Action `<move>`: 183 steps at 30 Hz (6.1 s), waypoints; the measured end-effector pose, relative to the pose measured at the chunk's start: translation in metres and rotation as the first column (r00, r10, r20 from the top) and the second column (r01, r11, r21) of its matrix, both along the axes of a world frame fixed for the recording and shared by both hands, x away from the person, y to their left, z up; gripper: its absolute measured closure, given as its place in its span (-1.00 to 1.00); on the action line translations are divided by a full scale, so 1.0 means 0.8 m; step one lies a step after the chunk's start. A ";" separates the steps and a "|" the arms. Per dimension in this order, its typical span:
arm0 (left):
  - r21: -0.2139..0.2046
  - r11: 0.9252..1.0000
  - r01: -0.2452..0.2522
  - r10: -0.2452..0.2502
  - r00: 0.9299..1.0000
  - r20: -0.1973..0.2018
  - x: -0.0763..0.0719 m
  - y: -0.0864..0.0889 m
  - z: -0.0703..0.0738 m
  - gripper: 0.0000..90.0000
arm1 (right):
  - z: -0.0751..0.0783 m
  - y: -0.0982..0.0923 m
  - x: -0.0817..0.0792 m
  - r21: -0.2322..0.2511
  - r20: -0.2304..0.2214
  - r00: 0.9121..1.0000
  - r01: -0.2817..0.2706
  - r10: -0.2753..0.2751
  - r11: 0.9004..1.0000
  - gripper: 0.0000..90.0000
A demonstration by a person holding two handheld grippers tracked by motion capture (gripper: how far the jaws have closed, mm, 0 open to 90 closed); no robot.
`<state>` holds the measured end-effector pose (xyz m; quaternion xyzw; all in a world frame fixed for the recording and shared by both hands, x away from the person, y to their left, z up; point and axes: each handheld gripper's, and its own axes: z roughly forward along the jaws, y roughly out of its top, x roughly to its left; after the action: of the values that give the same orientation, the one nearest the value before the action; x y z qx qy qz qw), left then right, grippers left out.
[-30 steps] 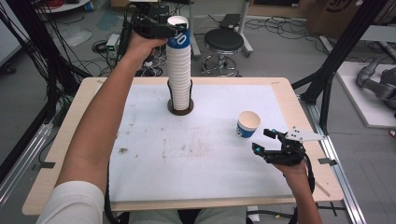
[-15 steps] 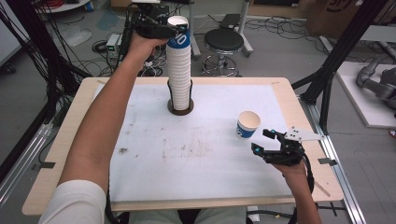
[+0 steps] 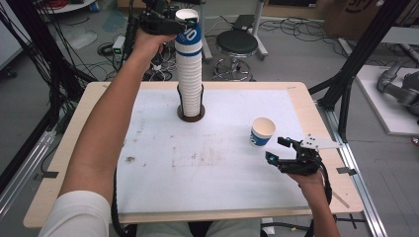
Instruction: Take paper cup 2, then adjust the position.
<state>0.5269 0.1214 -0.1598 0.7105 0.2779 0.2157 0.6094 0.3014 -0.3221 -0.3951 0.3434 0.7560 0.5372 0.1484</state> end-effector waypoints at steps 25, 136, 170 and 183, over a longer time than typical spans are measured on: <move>-0.085 0.996 -0.030 0.038 0.994 0.101 -0.031 0.032 0.058 -0.32 | -0.001 0.006 0.001 0.000 -0.003 1.000 -0.012 0.012 1.000 -0.59; -0.078 0.959 0.274 -0.276 0.961 -0.011 -0.237 0.059 -0.234 -0.32 | -0.001 0.062 -0.009 -0.032 0.022 0.988 -0.150 0.151 0.988 -0.59; -0.076 0.899 0.432 -0.435 0.900 -0.028 -0.261 -0.005 -0.245 -0.32 | 0.003 0.160 0.005 -0.037 0.029 0.903 -0.428 0.429 0.903 -0.59; -0.074 0.878 0.472 -0.475 0.879 -0.028 -0.265 -0.021 -0.245 -0.31 | 0.000 0.184 0.010 -0.026 0.029 0.880 -0.474 0.475 0.880 -0.59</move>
<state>0.3150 0.1044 -0.3557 0.7413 0.1164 0.0347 0.6601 0.3098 -0.1751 -0.3949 0.1374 0.8191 0.5562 0.0284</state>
